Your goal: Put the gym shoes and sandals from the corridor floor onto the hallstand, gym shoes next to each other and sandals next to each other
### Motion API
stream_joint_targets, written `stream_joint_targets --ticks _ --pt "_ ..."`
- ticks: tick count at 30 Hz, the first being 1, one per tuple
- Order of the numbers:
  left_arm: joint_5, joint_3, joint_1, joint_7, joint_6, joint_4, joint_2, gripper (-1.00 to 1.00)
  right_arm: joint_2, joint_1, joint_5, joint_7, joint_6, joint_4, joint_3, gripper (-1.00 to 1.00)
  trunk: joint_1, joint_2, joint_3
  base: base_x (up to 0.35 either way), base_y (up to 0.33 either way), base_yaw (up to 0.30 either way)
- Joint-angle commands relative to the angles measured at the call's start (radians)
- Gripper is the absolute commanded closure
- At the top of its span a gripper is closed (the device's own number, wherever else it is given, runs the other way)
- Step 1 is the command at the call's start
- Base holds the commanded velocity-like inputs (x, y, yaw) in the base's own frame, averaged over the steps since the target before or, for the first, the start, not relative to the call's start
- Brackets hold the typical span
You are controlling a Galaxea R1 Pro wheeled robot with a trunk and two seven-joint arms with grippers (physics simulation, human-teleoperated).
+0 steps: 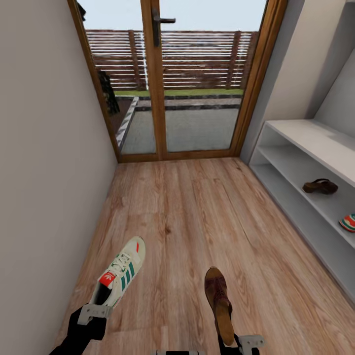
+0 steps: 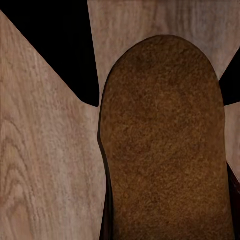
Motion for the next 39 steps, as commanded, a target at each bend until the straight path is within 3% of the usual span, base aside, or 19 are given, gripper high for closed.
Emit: stream_joint_targets --ticks 1,28,39 --pt "0.000 0.000 0.000 -0.001 0.000 0.000 0.000 1.00 0.000 0.000 -0.003 0.001 0.000 0.000 0.000 1.00 0.000 0.000 0.000 0.335 0.093 0.000" --pt "0.000 0.000 0.000 -0.001 0.000 0.000 0.000 1.00 0.000 0.000 -0.005 0.001 0.000 0.000 -0.001 1.00 0.000 0.000 0.000 0.333 0.049 0.000" --pt "0.000 0.000 0.000 -0.001 0.000 0.000 0.000 1.00 0.000 0.000 -0.005 0.001 0.000 -0.001 -0.001 1.00 0.000 0.000 0.000 0.072 0.017 -0.001"
